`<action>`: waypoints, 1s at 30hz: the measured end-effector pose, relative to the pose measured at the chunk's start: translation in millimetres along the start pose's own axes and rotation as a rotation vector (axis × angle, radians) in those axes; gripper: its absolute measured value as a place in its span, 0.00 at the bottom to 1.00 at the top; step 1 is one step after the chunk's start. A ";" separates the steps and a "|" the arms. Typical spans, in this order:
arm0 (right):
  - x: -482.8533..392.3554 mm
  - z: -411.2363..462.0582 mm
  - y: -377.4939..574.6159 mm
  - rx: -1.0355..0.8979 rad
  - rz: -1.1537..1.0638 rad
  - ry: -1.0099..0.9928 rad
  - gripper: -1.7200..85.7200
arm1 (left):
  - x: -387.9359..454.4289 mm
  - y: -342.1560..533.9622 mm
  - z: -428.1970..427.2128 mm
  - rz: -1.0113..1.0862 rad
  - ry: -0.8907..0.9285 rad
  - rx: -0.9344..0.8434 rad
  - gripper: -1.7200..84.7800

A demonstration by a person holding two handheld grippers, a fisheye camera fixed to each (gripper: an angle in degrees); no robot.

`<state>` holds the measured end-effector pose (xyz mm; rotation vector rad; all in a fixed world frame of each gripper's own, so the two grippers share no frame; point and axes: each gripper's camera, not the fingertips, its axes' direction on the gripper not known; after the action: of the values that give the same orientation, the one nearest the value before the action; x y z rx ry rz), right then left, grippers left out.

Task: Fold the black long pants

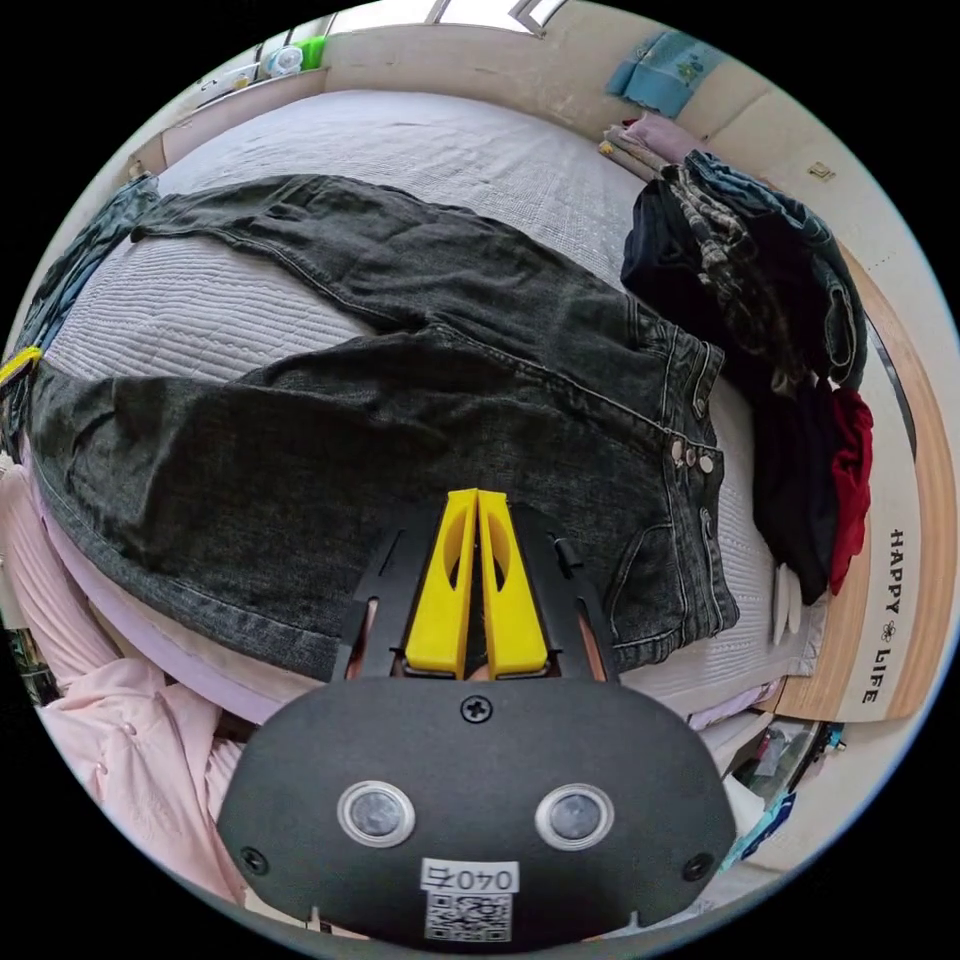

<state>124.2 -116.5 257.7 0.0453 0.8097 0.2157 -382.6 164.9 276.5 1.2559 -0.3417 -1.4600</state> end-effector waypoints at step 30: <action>235.2 52.2 203.7 0.023 0.605 -0.233 0.10 | 32.4 85.2 -110.3 0.227 0.067 -0.117 0.07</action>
<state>283.8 133.8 150.8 0.3330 0.5477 0.7581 -240.1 154.9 283.2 1.1302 -0.3376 -1.2244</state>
